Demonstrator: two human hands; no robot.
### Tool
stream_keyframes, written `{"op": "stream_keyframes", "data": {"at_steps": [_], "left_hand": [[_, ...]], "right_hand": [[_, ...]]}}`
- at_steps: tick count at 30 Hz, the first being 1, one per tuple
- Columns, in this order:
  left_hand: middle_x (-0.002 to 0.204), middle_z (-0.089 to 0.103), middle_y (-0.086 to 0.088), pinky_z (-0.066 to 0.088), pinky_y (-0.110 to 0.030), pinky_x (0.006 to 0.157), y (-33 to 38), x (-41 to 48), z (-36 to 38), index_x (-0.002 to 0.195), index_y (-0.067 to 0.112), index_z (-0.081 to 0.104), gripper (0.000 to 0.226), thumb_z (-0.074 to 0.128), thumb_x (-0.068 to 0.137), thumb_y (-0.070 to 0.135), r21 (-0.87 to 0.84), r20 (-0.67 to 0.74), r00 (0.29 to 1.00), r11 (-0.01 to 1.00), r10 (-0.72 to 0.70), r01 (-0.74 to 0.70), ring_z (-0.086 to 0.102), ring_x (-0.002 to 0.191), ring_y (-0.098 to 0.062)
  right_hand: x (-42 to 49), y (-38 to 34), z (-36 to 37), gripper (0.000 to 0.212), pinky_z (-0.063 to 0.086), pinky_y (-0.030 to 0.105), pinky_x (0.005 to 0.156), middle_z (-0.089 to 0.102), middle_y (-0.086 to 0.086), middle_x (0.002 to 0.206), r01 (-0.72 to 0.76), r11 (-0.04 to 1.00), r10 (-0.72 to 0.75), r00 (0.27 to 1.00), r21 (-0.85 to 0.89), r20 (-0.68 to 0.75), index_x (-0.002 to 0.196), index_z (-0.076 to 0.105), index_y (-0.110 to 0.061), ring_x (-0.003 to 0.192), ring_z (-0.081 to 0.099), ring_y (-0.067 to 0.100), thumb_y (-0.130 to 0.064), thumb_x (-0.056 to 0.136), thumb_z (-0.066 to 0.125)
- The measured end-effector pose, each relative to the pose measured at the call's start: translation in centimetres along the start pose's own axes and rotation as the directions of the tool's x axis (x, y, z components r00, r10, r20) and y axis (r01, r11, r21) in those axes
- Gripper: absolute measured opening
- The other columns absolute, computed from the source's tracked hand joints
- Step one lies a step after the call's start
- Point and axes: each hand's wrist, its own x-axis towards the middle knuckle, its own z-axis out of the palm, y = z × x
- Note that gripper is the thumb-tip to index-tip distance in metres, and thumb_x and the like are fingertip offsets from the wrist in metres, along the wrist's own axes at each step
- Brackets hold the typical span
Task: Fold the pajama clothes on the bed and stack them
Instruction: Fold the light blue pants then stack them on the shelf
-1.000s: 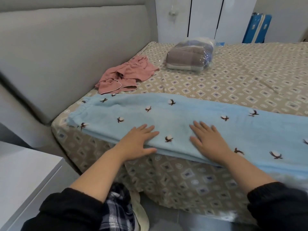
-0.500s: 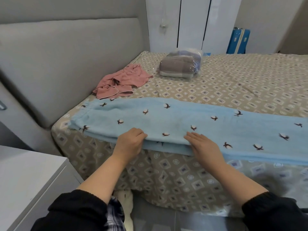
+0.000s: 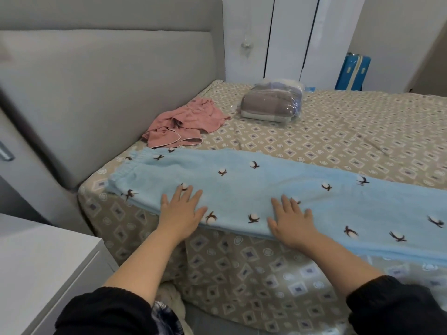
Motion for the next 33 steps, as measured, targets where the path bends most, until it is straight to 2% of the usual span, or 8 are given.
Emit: {"op": "stream_keyframes", "data": {"at_steps": [10, 17, 19, 22, 23, 25, 30, 33], "left_hand": [[0.162, -0.008, 0.007, -0.006, -0.058, 0.113, -5.8, 2.7, -0.2, 0.153, 0.034, 0.006, 0.06, 0.016, 0.099, 0.057, -0.084, -0.027, 0.966, 0.964, -0.255, 0.252, -0.013, 0.148, -0.018], [0.161, -0.016, 0.002, -0.006, -0.055, 0.115, -10.6, 3.4, -0.2, 0.154, 0.032, -0.001, 0.062, 0.026, 0.1, 0.047, -0.277, -0.147, 0.836, 0.833, -0.529, 0.479, -0.018, 0.147, -0.019], [0.162, -0.008, -0.004, 0.001, -0.053, 0.116, -11.0, 3.1, -0.4, 0.154, 0.028, -0.001, 0.073, 0.042, 0.097, 0.04, -0.51, -0.202, 0.692, 0.677, -0.693, 0.53, -0.008, 0.148, -0.025], [0.154, 0.029, -0.015, 0.028, -0.044, 0.111, -11.8, 2.8, -0.9, 0.152, 0.011, 0.017, 0.084, 0.064, 0.085, 0.03, -0.939, 0.006, 0.455, 0.151, -0.891, 0.308, 0.031, 0.139, -0.033], [0.148, 0.039, -0.016, 0.036, -0.041, 0.108, -12.0, 2.8, -1.1, 0.149, 0.006, 0.025, 0.082, 0.068, 0.083, 0.029, -0.979, 0.101, 0.42, -0.015, -0.902, 0.204, 0.042, 0.132, -0.032], [0.138, 0.051, -0.014, 0.044, -0.04, 0.102, -12.4, 2.7, -1.4, 0.141, 0.001, 0.039, 0.073, 0.071, 0.082, 0.03, -0.974, 0.227, 0.422, -0.203, -0.878, 0.101, 0.053, 0.12, -0.031], [0.132, 0.056, -0.013, 0.05, -0.04, 0.097, -12.1, 3.4, -1.9, 0.137, 0.002, 0.046, 0.065, 0.074, 0.082, 0.022, -0.947, 0.29, 0.548, -0.319, -0.785, 0.044, 0.057, 0.114, -0.029], [0.125, 0.058, -0.012, 0.043, -0.029, 0.082, -11.3, 3.3, -3.1, 0.129, -0.001, 0.053, 0.048, 0.067, 0.085, 0.012, -0.975, 0.213, 0.566, -0.212, -0.796, 0.068, 0.055, 0.102, -0.023]], "right_hand": [[7.8, -10.2, 1.5, 0.062, -0.007, 0.052, 0.115, -0.011, 0.001, 0.161, 0.185, 0.982, -0.183, 0.982, 0.037, -0.048, 0.154, -0.001, -0.028, 0.148, -0.01, 0.021, -0.053, 0.098, 0.011], [9.1, -9.4, 2.9, 0.067, -0.001, 0.051, 0.116, -0.008, -0.001, 0.162, 0.155, 0.988, -0.156, 0.983, -0.016, -0.094, 0.153, -0.001, -0.033, 0.148, -0.005, 0.02, -0.057, 0.09, 0.003], [9.1, -9.4, 3.2, 0.067, 0.0, 0.051, 0.116, -0.007, -0.001, 0.162, 0.157, 0.987, -0.159, 0.981, -0.03, -0.11, 0.153, 0.0, -0.032, 0.148, -0.004, 0.02, -0.057, 0.09, 0.002], [9.1, -9.3, 3.1, 0.067, 0.0, 0.05, 0.116, -0.007, -0.002, 0.162, 0.156, 0.988, -0.157, 0.981, -0.024, -0.114, 0.153, 0.0, -0.032, 0.148, -0.004, 0.02, -0.056, 0.09, 0.002], [9.0, -9.3, 3.1, 0.067, 0.0, 0.05, 0.116, -0.007, -0.002, 0.162, 0.157, 0.987, -0.158, 0.981, -0.023, -0.115, 0.153, 0.0, -0.032, 0.148, -0.004, 0.02, -0.056, 0.091, 0.003], [8.8, -9.4, 3.0, 0.066, 0.0, 0.05, 0.117, -0.006, -0.002, 0.162, 0.163, 0.986, -0.164, 0.979, -0.019, -0.125, 0.153, 0.001, -0.032, 0.148, -0.004, 0.02, -0.056, 0.092, 0.004], [8.5, -9.4, 2.6, 0.065, -0.002, 0.049, 0.117, -0.006, -0.002, 0.162, 0.158, 0.987, -0.156, 0.981, 0.006, -0.116, 0.153, 0.002, -0.032, 0.148, -0.004, 0.019, -0.056, 0.093, 0.007], [8.6, -9.1, 1.8, 0.062, -0.006, 0.047, 0.116, -0.006, -0.005, 0.162, 0.175, 0.977, -0.172, 0.984, 0.122, -0.041, 0.153, 0.007, -0.034, 0.148, -0.006, 0.016, -0.055, 0.096, 0.021]]}}
